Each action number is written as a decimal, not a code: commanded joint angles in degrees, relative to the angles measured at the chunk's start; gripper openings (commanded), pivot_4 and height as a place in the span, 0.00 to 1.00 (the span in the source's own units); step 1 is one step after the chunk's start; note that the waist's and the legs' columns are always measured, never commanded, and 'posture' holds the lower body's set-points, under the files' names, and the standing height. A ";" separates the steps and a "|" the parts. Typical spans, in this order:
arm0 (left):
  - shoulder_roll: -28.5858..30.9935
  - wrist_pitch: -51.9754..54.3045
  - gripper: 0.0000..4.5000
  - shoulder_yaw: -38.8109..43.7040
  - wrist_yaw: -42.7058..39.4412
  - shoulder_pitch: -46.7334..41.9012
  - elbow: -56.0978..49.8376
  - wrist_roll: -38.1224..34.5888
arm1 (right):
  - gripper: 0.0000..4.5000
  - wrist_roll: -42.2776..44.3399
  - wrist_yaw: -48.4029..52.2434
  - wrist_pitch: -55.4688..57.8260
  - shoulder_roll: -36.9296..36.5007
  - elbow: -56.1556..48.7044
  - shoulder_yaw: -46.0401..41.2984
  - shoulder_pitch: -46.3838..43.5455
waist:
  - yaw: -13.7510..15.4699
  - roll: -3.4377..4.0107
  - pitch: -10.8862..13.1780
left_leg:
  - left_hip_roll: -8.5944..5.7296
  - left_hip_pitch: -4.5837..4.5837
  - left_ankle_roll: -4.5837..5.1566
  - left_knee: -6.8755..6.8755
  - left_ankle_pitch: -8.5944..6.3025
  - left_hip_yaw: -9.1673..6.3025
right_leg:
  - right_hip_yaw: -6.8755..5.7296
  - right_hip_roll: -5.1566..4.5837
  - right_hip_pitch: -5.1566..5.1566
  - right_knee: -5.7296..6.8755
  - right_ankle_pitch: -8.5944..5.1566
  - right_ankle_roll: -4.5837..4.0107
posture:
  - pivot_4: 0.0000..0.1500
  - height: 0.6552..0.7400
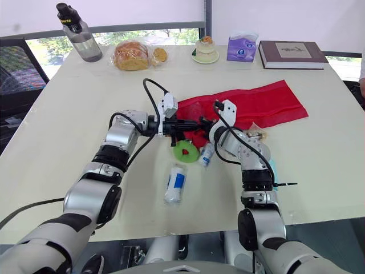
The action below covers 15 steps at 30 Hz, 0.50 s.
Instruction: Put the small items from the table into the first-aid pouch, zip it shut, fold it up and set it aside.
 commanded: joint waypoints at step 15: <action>5.21 -4.83 0.00 3.18 4.62 -1.05 6.42 0.55 | 1.00 7.25 16.63 13.29 -15.92 -33.50 4.86 12.08 | 0.02 0.00 0.00 | 0.03 0.01 0.00 0.01 0.00 -0.05 | 0.00 0.07 0.00 0.01 0.00 0.00 | 1.00 1.00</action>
